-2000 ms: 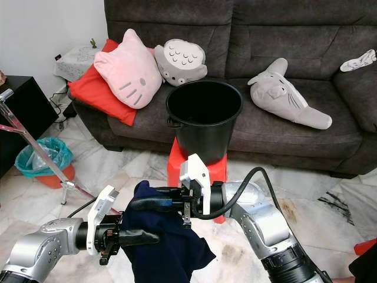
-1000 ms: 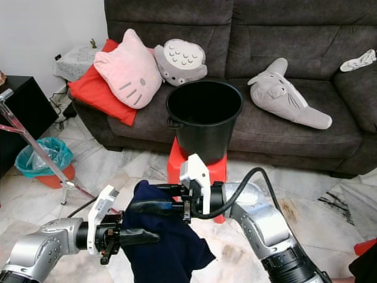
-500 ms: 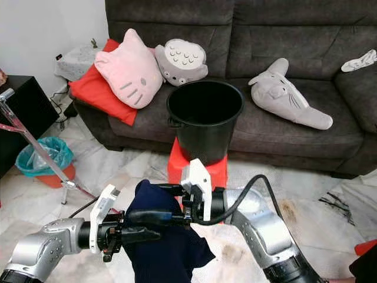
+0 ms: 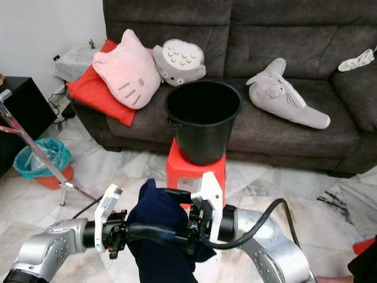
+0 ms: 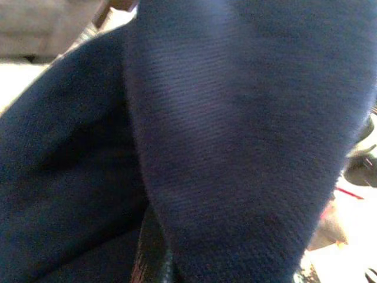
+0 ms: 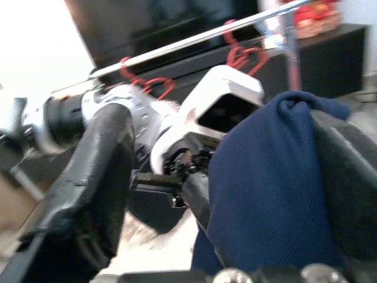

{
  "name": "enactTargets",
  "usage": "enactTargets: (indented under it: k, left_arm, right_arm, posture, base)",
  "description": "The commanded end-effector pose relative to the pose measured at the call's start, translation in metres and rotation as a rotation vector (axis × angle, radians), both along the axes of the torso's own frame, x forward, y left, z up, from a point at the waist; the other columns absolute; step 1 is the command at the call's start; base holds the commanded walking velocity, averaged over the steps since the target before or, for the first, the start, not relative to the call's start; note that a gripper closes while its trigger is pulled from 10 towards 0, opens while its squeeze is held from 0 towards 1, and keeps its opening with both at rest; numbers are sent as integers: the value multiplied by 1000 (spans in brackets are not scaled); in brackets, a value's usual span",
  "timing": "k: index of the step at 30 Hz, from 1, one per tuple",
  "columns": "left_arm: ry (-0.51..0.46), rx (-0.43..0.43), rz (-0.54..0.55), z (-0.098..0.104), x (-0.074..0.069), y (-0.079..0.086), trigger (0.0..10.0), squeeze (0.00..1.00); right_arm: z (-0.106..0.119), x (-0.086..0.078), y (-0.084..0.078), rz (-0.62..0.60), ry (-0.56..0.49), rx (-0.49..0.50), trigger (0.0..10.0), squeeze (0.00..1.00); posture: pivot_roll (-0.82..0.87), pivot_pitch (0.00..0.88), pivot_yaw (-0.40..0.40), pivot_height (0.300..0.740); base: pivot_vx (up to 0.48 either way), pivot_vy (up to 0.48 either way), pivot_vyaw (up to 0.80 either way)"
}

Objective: Hang hanger

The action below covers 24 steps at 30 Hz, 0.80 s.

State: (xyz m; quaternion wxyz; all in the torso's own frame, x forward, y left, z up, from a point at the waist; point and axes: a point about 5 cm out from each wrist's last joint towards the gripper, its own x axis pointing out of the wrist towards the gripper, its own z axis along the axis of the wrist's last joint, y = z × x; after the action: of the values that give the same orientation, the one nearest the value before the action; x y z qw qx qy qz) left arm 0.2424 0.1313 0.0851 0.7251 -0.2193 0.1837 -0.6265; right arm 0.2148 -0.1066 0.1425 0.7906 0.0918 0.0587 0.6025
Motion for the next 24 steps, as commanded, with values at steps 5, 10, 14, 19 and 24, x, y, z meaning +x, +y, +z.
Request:
enactTargets:
  k: [5,10,14,19,24]
  left_arm:
    - [-36,45,132,-4,14,5,0,0]
    - [-56,77,234,-7,25,7,0,0]
    - [-74,115,291,-11,32,8,0,0]
    - [-108,163,360,-13,40,8,784,0]
    - [-88,108,395,-9,45,5,10000,0]
  right_arm:
    - [0,3,-24,-316,27,114,10000,745]
    - [-29,11,-55,-642,143,120,10000,0]
    - [-47,13,-71,-788,223,119,10000,0]
    - [-69,23,-86,-958,305,60,10000,0]
    - [-90,32,-103,-1136,363,-19,10000,0]
  posture:
    - [-29,44,57,740]
    - [-33,40,58,740]
    - [-36,37,61,740]
    - [-34,30,63,740]
    - [-30,21,62,740]
  base:
    - [0,0,0]
    - [0,0,0]
    - [0,0,0]
    - [0,0,0]
    - [0,0,0]
